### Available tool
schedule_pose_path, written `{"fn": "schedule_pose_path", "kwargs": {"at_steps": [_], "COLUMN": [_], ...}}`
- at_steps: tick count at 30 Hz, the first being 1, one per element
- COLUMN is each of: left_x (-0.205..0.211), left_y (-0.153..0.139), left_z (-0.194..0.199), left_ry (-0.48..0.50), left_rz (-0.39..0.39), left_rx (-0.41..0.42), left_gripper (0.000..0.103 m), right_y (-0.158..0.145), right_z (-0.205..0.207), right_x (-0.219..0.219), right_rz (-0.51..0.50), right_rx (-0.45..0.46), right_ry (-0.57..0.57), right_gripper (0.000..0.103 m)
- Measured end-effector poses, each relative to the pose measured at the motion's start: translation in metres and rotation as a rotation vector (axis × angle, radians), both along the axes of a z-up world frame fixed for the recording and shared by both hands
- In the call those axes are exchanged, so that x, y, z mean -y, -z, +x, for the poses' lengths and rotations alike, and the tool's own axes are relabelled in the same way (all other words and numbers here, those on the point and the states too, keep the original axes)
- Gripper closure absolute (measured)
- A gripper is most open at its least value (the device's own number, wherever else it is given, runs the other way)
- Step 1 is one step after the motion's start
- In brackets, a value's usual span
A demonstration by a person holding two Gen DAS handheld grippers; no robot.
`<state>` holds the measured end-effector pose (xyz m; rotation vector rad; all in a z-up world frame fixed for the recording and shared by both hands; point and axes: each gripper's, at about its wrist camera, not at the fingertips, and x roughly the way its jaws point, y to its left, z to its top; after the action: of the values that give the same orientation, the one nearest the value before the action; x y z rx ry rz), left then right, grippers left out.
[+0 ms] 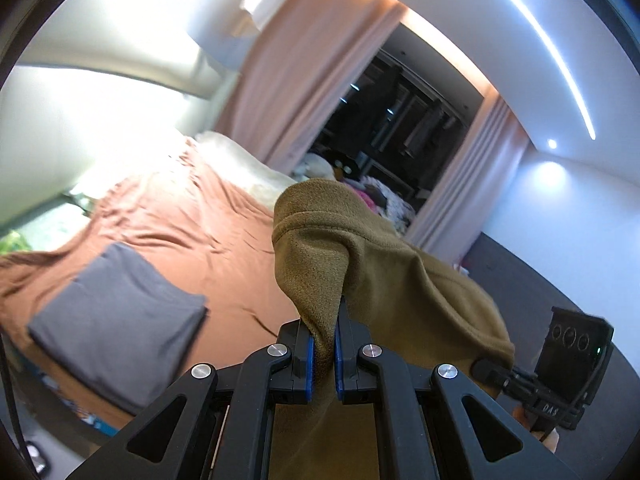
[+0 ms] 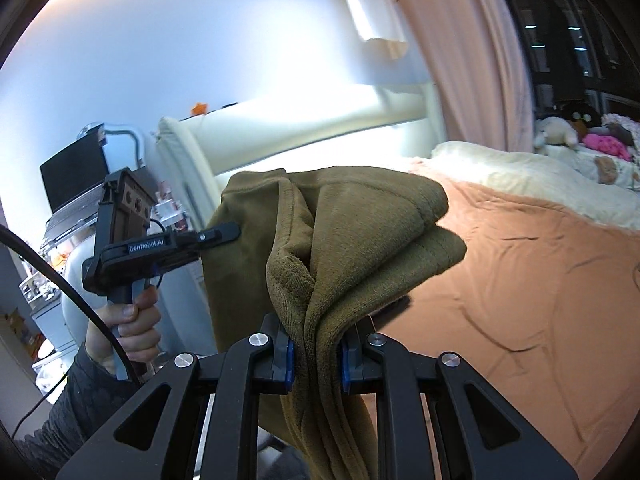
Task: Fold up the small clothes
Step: 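Lift the folded shirt with both tools and carry it toward the grey garment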
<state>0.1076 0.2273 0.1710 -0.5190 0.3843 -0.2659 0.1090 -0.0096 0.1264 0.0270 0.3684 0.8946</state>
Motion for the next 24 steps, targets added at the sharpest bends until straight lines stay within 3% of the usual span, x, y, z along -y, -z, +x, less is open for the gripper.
{"fn": "schedule_pose_path", "kwargs": {"at_steps": [6, 12, 24], "left_x": [-0.047, -0.089, -0.154], "left_y": [-0.004, -0.006, -0.003], "left_z": [-0.021, -0.033, 0.011], "left_ry": [-0.067, -0.117, -0.182], "left_rz": [0.035, 0.067, 0.098], "left_rx": [0.000, 0.001, 0.002], "left_gripper": [0.096, 0.096, 0.096], "right_y": [-0.005, -0.002, 0.007], "right_z": [0.059, 0.071, 0.126], "right_x": [-0.042, -0.067, -0.092], "right_rz": [0.011, 0.020, 0.024], "right_rx": [-0.002, 0.014, 0.015], "right_ry": [-0.041, -0.075, -0.129], "right_gripper": [0.091, 0.091, 0.091]}}
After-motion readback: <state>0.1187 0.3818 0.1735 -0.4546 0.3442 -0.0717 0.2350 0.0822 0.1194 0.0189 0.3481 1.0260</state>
